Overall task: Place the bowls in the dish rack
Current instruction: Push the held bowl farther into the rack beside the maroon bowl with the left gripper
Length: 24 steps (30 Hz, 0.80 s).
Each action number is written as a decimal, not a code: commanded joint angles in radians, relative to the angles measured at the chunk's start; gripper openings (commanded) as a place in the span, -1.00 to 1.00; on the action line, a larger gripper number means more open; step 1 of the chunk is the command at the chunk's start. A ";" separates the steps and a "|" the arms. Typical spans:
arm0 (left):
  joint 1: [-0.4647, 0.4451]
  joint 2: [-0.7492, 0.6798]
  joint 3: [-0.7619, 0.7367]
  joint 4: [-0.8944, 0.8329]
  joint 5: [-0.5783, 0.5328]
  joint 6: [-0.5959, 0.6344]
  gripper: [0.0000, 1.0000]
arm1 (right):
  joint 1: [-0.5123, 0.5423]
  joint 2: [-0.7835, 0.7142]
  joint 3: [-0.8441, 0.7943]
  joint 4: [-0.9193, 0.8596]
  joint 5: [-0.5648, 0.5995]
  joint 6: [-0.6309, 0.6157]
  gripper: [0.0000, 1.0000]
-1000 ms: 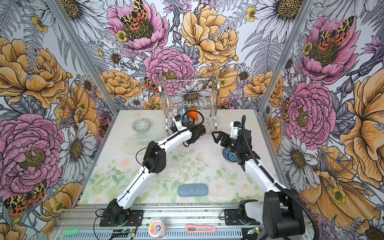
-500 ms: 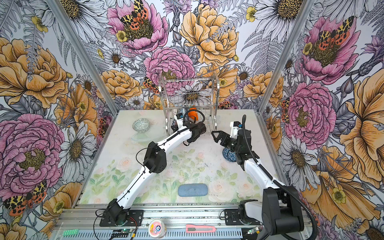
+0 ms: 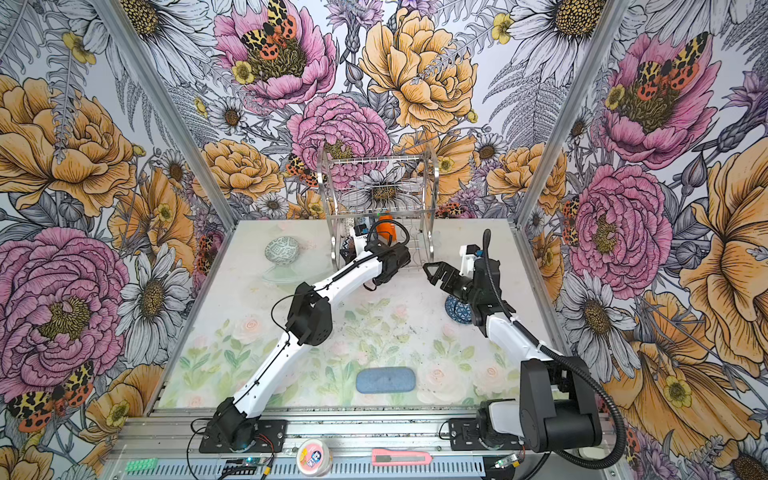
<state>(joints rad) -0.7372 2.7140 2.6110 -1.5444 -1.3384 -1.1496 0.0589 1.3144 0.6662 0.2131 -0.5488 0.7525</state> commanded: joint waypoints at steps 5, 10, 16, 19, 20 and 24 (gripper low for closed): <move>0.004 0.034 -0.010 -0.014 -0.018 0.109 -1.00 | -0.010 -0.007 -0.008 0.043 -0.022 0.019 0.99; -0.004 0.082 0.047 -0.014 -0.025 0.186 -1.00 | -0.011 -0.033 -0.014 0.045 -0.028 0.023 0.99; -0.020 0.107 0.058 -0.014 -0.037 0.235 -1.00 | -0.017 -0.058 -0.020 0.051 -0.043 0.038 0.99; -0.023 0.137 0.097 -0.014 -0.046 0.276 -1.00 | -0.020 -0.070 -0.021 0.054 -0.056 0.045 0.99; -0.024 0.141 0.102 -0.013 -0.048 0.280 -1.00 | -0.020 -0.072 -0.023 0.054 -0.059 0.047 0.99; -0.031 0.160 0.130 -0.013 -0.056 0.312 -1.00 | -0.024 -0.065 -0.023 0.068 -0.070 0.063 0.99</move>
<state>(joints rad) -0.7696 2.8105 2.7350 -1.5463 -1.4700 -0.9092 0.0441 1.2678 0.6533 0.2352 -0.5945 0.7982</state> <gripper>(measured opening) 0.092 0.995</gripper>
